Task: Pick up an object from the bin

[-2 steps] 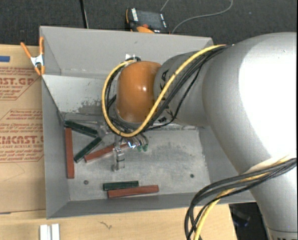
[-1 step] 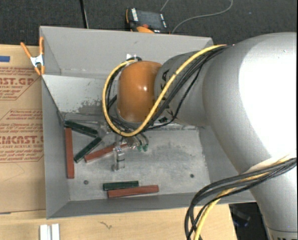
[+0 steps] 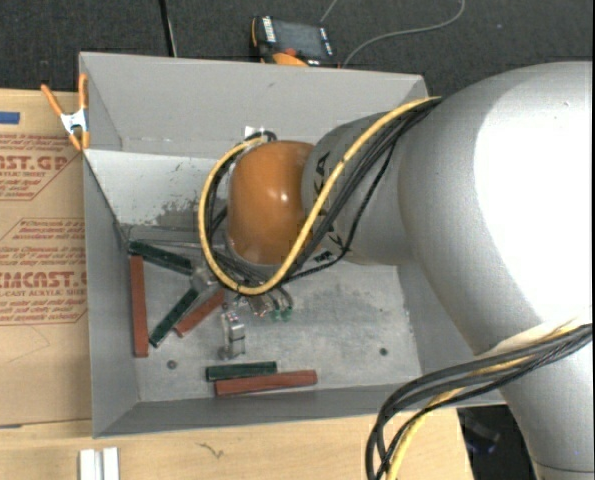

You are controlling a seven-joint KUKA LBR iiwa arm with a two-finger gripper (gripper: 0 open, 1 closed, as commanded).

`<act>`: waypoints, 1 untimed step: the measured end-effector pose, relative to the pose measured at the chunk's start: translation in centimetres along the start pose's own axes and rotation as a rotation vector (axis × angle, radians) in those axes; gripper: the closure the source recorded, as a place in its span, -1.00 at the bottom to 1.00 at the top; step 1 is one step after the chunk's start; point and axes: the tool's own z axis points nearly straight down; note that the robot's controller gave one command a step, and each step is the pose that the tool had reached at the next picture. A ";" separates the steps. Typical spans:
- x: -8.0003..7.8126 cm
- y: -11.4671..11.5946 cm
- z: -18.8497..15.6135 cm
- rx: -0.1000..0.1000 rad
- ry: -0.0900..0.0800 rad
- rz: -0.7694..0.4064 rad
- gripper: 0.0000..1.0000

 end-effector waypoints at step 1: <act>-1.9 -0.4 0.0 0.003 0.001 -0.156 -1.00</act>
Offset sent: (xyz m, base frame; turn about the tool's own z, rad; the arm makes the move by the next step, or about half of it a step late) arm 0.0195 0.0020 0.0004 -0.1571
